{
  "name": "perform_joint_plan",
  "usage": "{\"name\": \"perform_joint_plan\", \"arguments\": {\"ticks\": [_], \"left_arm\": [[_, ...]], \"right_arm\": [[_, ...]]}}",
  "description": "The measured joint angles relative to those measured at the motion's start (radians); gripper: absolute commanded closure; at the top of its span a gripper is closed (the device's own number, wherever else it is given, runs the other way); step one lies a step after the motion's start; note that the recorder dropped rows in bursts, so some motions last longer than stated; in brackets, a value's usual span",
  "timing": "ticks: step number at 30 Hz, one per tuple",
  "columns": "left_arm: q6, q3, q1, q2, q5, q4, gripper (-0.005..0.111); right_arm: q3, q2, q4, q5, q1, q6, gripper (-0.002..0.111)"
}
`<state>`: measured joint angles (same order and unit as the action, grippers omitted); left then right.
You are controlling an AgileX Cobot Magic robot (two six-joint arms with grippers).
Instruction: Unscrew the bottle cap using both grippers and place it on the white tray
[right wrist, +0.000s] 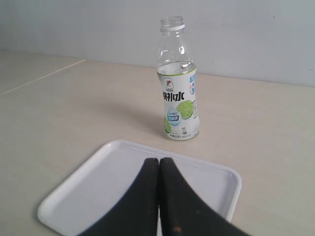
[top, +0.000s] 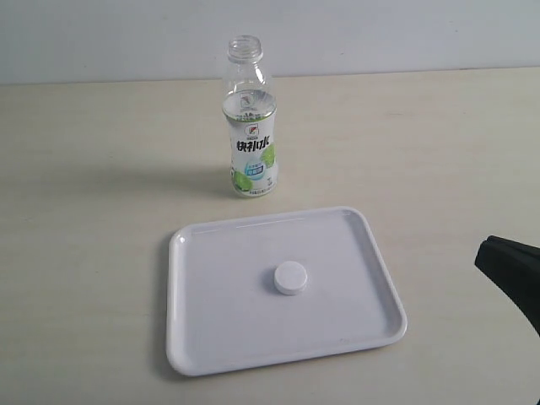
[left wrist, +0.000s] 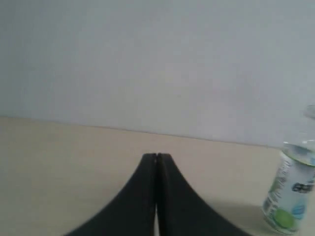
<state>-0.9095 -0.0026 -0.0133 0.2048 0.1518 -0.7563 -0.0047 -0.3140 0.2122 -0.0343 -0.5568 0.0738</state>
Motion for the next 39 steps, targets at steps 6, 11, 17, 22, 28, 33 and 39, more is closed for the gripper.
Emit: {"name": "perform_joint_plan", "arguments": {"ticks": [6,11,17,22,28,33,39], "left_arm": [[-0.065,0.000,0.000,-0.191,-0.189,0.007,0.107],[-0.090,0.000,0.000,-0.199,-0.234,0.019,0.107],[-0.092,0.000,0.000,-0.199,-0.272,0.026,0.107],[-0.092,0.000,0.000,-0.199,-0.282,0.022,0.107],[-0.096,0.000,0.000,-0.199,-0.282,0.007,0.107],[-0.096,0.000,0.000,-0.199,-0.282,0.005,0.107],[-0.094,0.000,0.000,-0.199,-0.284,0.005,0.107]], "right_arm": [[0.000,0.000,0.002,0.000,0.000,0.000,0.108],[0.000,0.000,0.002,0.001,0.000,0.000,0.108],[0.000,0.000,0.002,0.001,0.000,-0.002,0.108],[0.000,0.000,0.002,0.001,0.000,-0.002,0.108],[0.000,0.000,0.002,0.001,0.000,-0.002,0.108],[0.000,0.000,0.002,0.001,0.000,-0.002,0.108],[0.000,0.002,0.002,0.001,0.000,-0.002,0.108]]}}
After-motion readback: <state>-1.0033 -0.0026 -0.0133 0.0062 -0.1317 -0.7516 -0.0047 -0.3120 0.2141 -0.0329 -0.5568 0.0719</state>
